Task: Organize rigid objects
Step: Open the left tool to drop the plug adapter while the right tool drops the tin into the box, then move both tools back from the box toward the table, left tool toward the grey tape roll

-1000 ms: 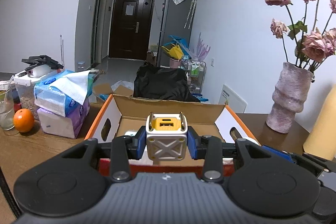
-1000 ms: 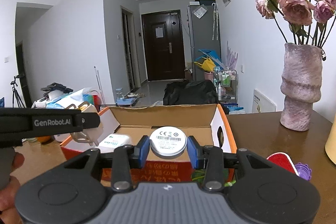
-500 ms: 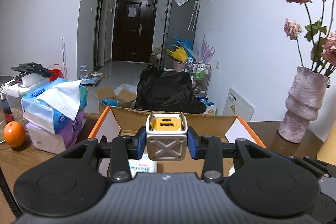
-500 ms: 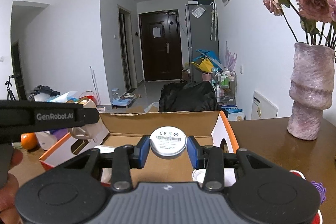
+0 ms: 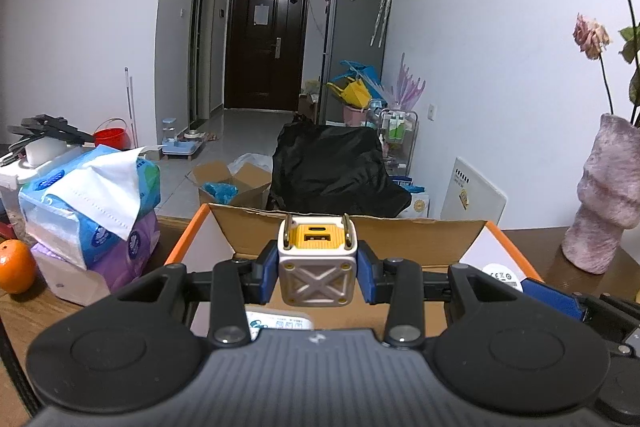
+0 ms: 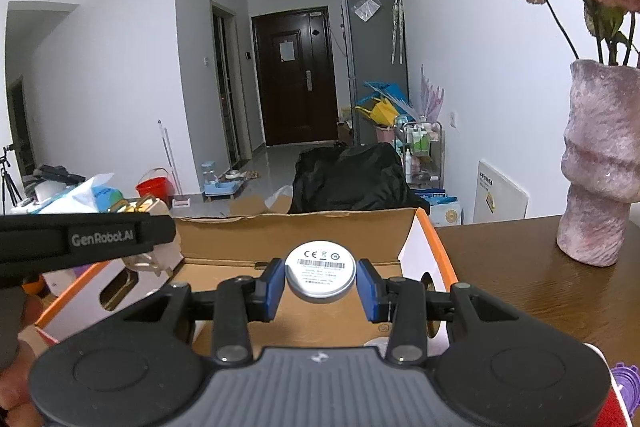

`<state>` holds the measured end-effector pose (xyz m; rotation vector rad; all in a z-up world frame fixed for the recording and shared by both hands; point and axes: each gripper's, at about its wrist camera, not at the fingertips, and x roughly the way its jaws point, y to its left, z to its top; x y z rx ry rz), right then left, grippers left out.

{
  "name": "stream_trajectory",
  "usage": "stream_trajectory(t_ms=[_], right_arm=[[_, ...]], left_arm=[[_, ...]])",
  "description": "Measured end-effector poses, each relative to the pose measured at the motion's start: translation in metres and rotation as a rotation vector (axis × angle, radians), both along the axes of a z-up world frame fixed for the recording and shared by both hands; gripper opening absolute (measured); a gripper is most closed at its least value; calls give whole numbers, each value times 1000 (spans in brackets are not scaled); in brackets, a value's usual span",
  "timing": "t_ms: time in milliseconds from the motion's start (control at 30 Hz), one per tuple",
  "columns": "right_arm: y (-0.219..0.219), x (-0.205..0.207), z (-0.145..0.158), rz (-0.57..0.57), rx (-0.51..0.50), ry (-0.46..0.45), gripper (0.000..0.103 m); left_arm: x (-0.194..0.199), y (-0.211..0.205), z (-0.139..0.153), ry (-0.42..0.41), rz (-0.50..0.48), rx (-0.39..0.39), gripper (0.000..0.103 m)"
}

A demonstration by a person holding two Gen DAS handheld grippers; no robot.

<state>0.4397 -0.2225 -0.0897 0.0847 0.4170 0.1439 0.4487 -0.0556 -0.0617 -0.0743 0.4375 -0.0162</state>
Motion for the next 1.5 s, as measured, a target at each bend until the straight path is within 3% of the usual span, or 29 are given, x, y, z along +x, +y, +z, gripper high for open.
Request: stream_trajectory(t_ms=[367,433,467,500,533,567,600,700,1500], right_arm=[[0,8,-7,6,-11,29,38],[0,10,-8,-1,-16,43,39],[0,9,-9,-7,-22,44,49],[1,10,-10,-13,-32,51,69],[1,10,-10,-23,-38,52,80],[1,9,-11,-33,-40,47,94],[1,9,-11,-40,-43,41,97],[1,8,-11,-47,-49,42,103],[-2,-5,-6,-55,-74,24,103]], left_arm=[[7,0,-6,23,-6,11,40],[7,1,-6,23,-9,6,47],[7,2,-6,23,-11,0,53],[6,3,-6,23,-5,-5,73],[5,4,-7,21,16,-4,93],[4,5,-6,10,40,2,99],[3,6,-5,0,53,7,103],[3,9,-4,6,68,-1,103],[-14,12,1,5,114,20,103]])
